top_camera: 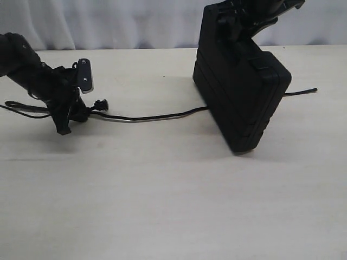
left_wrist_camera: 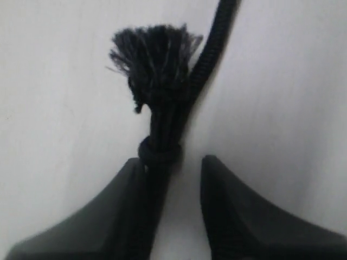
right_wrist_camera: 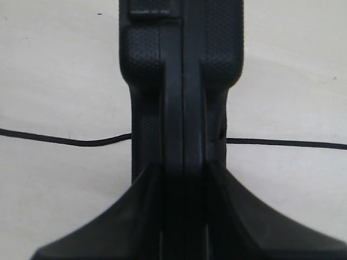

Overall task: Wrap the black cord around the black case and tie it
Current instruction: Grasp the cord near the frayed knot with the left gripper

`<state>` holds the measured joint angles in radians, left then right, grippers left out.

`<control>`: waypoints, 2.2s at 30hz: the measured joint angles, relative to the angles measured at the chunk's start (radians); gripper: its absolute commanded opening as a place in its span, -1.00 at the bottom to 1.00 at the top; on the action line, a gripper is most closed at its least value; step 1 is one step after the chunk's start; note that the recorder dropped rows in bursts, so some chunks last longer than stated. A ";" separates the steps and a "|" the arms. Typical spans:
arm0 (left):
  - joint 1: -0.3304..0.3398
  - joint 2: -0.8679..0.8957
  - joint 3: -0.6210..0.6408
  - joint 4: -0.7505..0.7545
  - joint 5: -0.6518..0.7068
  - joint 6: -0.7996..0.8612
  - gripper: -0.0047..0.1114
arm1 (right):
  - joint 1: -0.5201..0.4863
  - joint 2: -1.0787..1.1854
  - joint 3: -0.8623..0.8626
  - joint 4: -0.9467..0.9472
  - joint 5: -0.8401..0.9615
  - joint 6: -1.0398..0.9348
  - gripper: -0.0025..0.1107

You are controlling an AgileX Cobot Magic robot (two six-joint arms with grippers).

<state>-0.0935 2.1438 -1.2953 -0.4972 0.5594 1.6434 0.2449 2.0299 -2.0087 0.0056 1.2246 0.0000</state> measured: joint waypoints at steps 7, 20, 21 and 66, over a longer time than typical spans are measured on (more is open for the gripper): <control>0.000 0.010 0.000 -0.198 0.101 -0.137 -0.92 | 0.000 0.000 0.000 0.000 0.000 0.000 -0.88; 0.000 0.050 -0.022 -0.463 0.465 -0.820 0.09 | 0.000 0.000 0.000 0.002 0.000 -0.015 -0.88; 0.000 0.055 -0.022 -0.477 0.503 -0.843 0.13 | 0.000 0.000 0.000 0.002 0.000 -0.015 -0.88; -0.249 -0.016 -0.058 0.477 -0.005 -1.594 -0.92 | 0.000 0.000 0.000 0.004 0.000 -0.022 -0.88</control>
<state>-0.3426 2.1277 -1.3529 -0.0204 0.5539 0.0489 0.2449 2.0299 -2.0087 0.0095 1.2246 -0.0220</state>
